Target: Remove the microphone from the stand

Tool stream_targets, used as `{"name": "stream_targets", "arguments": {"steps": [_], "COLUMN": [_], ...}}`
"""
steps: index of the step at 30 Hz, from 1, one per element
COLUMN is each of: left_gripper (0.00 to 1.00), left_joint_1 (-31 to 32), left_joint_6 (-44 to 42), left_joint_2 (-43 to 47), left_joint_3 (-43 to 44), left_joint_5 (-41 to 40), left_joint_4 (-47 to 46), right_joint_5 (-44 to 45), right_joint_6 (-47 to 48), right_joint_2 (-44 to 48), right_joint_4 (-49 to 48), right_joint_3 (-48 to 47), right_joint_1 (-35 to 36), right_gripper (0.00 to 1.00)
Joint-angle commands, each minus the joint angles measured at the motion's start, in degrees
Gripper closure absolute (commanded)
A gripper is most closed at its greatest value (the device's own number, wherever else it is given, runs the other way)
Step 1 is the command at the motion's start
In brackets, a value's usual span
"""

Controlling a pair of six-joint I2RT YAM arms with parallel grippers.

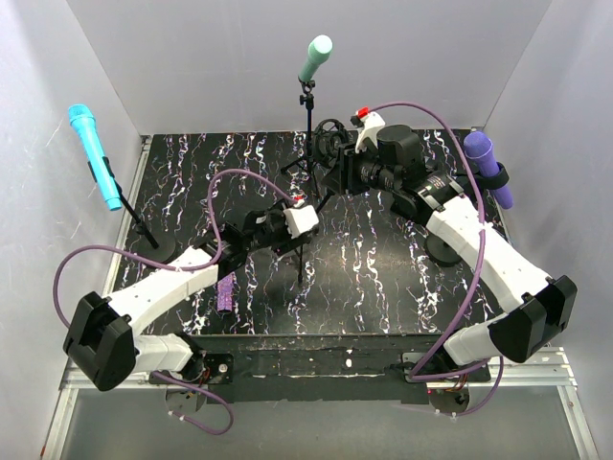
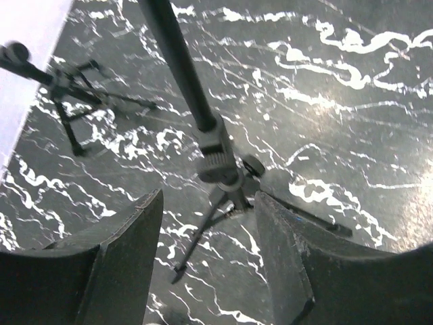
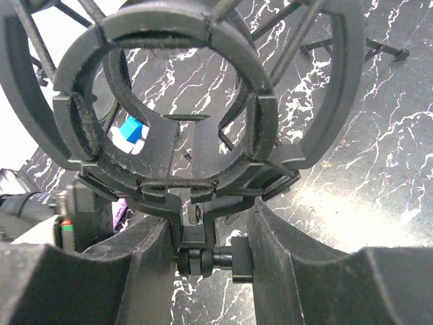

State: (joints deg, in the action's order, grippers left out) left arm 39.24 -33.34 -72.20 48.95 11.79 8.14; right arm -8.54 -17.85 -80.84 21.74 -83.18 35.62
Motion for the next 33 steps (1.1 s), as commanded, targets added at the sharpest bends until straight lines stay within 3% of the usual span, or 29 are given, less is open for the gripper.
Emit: {"name": "stream_targets", "arguments": {"steps": [1,12,19,22,24,26,33], "left_gripper": [0.46,0.55,0.75,0.9,1.0,1.0,1.0], "left_joint_1": [0.7,0.6,0.7,0.6,0.6,-1.1,-12.6], "left_joint_6": [0.2,-1.5,0.7,3.5,7.0,13.4,39.1], "left_joint_2": [1.2,-3.6,-4.6,-5.4,-6.2,-7.0,-12.5], "left_joint_3": [3.0,4.7,6.2,7.6,9.0,11.0,20.3], "left_joint_5": [0.5,1.7,1.8,1.0,-0.2,1.3,22.2], "left_joint_4": [-3.9,-6.3,-6.3,-5.2,-3.6,-1.7,7.9], "right_joint_5": [-2.0,-1.1,-1.0,-0.8,-1.0,-1.8,-5.0], "right_joint_6": [-5.8,-8.3,-8.4,-8.2,-7.5,-5.9,4.6], "right_joint_2": [-0.7,-2.3,-2.4,-2.4,-2.2,-1.5,3.6], "right_joint_4": [0.9,1.7,1.6,1.3,1.0,0.4,-3.4], "right_joint_3": [-1.4,-3.3,-3.0,-2.9,-2.5,-2.0,3.8], "right_joint_1": [0.4,0.3,0.3,0.2,0.2,0.3,0.2], "right_gripper": [0.99,0.99,0.99,0.99,0.99,0.99,0.99]}}
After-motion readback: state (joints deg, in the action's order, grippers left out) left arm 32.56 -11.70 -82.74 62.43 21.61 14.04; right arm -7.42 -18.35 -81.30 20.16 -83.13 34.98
